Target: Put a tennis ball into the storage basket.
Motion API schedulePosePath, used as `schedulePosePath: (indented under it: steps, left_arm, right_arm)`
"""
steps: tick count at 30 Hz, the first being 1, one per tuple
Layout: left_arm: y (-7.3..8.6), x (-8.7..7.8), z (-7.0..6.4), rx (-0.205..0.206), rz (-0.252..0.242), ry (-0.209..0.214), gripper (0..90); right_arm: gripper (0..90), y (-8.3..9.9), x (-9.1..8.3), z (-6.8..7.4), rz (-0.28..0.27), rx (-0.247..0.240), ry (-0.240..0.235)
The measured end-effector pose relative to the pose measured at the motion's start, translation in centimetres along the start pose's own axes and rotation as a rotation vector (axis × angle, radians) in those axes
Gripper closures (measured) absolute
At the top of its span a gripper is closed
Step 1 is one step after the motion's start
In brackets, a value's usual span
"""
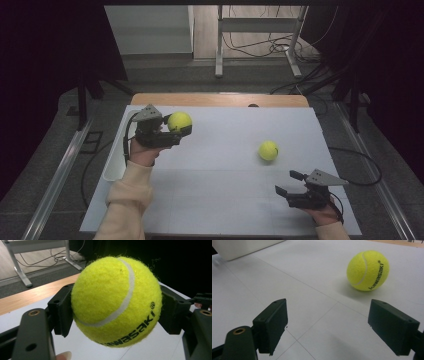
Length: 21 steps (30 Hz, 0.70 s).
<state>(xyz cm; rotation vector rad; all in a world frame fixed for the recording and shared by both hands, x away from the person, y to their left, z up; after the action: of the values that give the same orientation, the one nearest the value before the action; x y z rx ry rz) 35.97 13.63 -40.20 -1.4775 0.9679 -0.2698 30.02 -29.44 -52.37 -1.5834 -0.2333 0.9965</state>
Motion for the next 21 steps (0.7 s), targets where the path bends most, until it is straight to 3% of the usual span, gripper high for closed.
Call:
schedulePosePath:
  steps: [21]
  left_arm:
    - [0.1, -1.5, 2.2, -0.049, -0.033, -0.046, 26.0]
  right_arm:
    - [16.5, 0.0, 0.0, 0.1, 0.003, -0.001, 0.000]
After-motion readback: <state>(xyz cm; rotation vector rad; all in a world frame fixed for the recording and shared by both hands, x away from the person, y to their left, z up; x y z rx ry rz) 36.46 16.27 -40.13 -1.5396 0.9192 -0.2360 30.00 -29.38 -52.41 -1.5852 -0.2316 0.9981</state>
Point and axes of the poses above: each handheld gripper's, and its own axes: x roughly forward along the jaws, y roughly out of its underside, z roughly to its left, the point moved 4 cm from there along x, roughly forward along the jaws, and after that the axes turned 2 degrees about y, right-handed, at the moved point
